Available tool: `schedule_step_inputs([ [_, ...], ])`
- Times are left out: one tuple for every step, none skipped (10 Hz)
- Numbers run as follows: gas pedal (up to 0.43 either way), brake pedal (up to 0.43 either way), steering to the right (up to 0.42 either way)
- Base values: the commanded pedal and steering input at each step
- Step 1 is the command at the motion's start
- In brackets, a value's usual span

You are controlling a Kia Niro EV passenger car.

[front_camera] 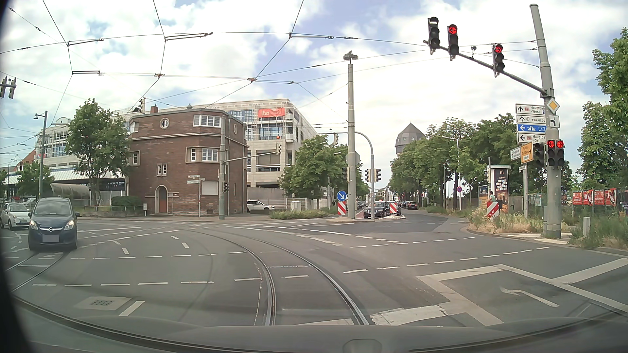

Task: Follow the waypoints while adhering to traffic rules and regulations

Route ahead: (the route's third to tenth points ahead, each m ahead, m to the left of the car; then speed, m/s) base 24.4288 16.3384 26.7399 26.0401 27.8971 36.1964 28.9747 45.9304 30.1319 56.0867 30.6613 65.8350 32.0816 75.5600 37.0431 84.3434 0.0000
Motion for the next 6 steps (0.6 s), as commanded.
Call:
schedule_step_inputs([
  [0.000, 0.238, -0.110],
  [0.000, 0.238, -0.109],
  [0.000, 0.238, -0.109],
  [0.000, 0.238, -0.110],
  [0.000, 0.238, -0.110],
  [0.000, 0.238, -0.110],
])
